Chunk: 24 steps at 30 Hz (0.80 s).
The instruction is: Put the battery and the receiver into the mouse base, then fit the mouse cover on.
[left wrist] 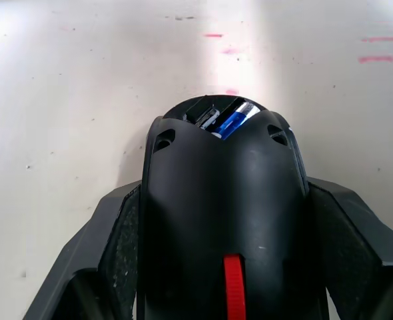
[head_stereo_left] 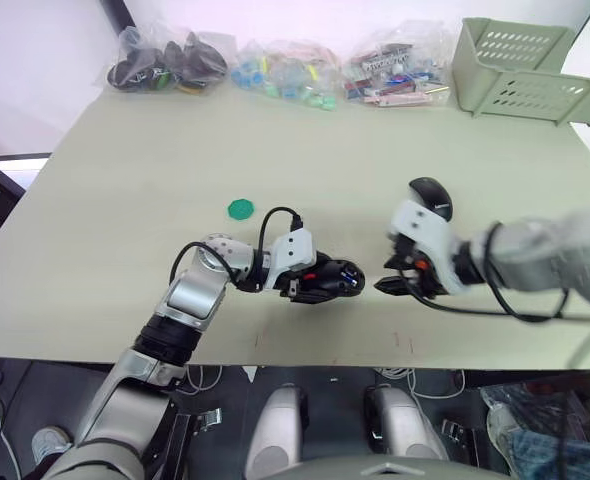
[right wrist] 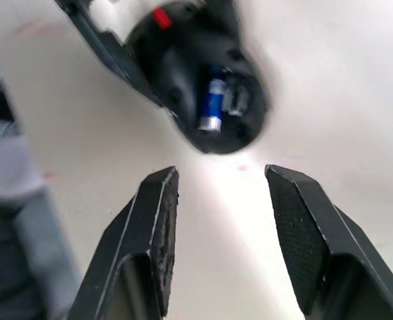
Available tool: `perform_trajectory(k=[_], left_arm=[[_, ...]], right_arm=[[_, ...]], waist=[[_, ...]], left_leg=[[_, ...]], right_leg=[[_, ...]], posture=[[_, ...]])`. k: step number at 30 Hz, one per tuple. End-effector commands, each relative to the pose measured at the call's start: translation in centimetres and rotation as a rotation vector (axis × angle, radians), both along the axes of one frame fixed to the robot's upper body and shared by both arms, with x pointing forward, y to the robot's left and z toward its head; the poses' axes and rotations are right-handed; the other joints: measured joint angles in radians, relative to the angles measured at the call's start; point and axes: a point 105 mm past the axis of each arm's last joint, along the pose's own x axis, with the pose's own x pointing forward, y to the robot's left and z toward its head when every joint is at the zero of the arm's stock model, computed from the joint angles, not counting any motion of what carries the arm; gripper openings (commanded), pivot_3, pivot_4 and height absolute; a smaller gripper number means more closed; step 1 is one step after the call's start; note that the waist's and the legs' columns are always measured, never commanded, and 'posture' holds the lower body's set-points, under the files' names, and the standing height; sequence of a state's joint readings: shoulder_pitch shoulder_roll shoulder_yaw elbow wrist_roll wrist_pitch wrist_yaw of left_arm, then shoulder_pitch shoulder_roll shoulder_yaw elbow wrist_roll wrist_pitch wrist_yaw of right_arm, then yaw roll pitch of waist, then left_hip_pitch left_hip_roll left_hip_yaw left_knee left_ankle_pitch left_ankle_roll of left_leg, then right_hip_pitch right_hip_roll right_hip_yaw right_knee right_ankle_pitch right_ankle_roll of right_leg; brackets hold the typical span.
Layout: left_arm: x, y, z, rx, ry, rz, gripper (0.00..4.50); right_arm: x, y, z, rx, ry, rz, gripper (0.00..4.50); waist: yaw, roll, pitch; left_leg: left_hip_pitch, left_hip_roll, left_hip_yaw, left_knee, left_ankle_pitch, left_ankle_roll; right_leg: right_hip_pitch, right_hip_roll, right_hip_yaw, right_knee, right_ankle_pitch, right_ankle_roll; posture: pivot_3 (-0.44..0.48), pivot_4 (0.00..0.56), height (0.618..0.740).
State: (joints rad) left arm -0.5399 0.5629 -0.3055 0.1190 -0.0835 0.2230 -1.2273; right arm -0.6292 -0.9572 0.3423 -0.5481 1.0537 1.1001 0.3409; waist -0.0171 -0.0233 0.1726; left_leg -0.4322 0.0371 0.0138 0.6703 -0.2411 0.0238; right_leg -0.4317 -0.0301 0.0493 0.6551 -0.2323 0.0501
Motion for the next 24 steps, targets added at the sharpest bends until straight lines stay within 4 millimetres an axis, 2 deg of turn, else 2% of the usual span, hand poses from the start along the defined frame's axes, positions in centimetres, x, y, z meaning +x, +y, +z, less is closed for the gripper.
perform_trajectory(k=[1,3,6,11,12,14,15,17,24], left_arm=[[0.4,0.6,-0.3,0.015,-0.004,0.03,2.99],[0.5,0.6,-0.4,0.02,-0.004,0.027,2.99],[0.5,0.8,-0.5,0.03,-0.007,0.023,2.99],[0.5,1.2,-0.8,0.045,-0.005,0.023,2.99],[0.5,1.3,-0.9,0.047,-0.003,0.024,2.99],[0.4,1.5,-1.1,0.054,0.001,0.025,2.99],[0.4,1.6,-1.2,0.056,0.002,0.025,2.99],[0.3,1.6,-1.2,0.057,0.003,0.024,2.99],[0.3,1.5,-1.2,0.059,0.004,0.02,2.99]], right_arm=[[-0.6,0.2,1.9,0.178,-0.09,0.131,2.15],[0.1,-0.1,1.7,0.244,-0.121,0.092,2.15],[0.3,0.7,1.0,0.287,-0.177,0.126,2.15],[2.2,1.3,-0.4,0.317,-0.196,0.067,2.15],[2.3,1.4,-0.7,0.309,-0.196,0.068,1.65],[2.4,1.8,-1.4,0.294,-0.179,0.077,1.27],[2.5,1.9,-1.5,0.287,-0.176,0.083,0.56],[2.4,2.2,-1.9,0.274,-0.156,0.105,0.06],[3.0,3.5,-2.6,0.275,-0.142,0.14,0.06]], waist=[[-0.004,0.001,0.0],[-0.003,0.0,0.0],[-0.001,-0.001,0.0],[0.002,0.0,0.0],[0.002,0.0,0.0],[0.002,0.0,0.0],[0.001,0.0,0.0],[0.001,0.0,0.0],[0.0,0.0,0.0]], left_leg=[[0.001,0.0,0.002,0.0,0.0,0.0],[0.003,0.002,0.001,0.001,0.0,0.0],[0.005,0.003,0.001,0.003,0.001,0.0],[0.005,0.004,0.001,0.003,0.001,0.0],[0.004,0.004,0.002,0.003,0.001,0.0],[0.004,0.004,0.002,0.003,0.001,0.0],[0.004,0.004,0.002,0.003,0.0,0.0],[0.005,0.004,0.002,0.003,0.0,0.0],[0.006,0.005,0.002,0.003,0.001,0.0]], right_leg=[[0.0,0.001,0.002,0.002,0.0,0.0],[0.001,0.003,0.002,0.003,-0.001,0.001],[0.001,0.006,0.003,0.006,-0.002,0.003],[0.001,0.007,0.005,0.006,0.0,0.0],[0.0,0.007,0.005,0.006,0.0,-0.001],[0.0,0.007,0.005,0.006,0.0,-0.001],[0.0,0.007,0.005,0.006,0.0,-0.001],[0.0,0.008,0.005,0.006,0.0,-0.001],[0.001,0.01,0.006,0.007,0.0,-0.001]], posture=[[0.0,0.15,0.74],[0.0,0.15,0.74],[0.0,0.15,0.74],[0.0,0.15,0.74],[0.0,0.15,0.74],[0.0,0.15,0.74],[0.0,0.15,0.74],[0.0,0.15,0.74],[0.0,0.15,0.74]])
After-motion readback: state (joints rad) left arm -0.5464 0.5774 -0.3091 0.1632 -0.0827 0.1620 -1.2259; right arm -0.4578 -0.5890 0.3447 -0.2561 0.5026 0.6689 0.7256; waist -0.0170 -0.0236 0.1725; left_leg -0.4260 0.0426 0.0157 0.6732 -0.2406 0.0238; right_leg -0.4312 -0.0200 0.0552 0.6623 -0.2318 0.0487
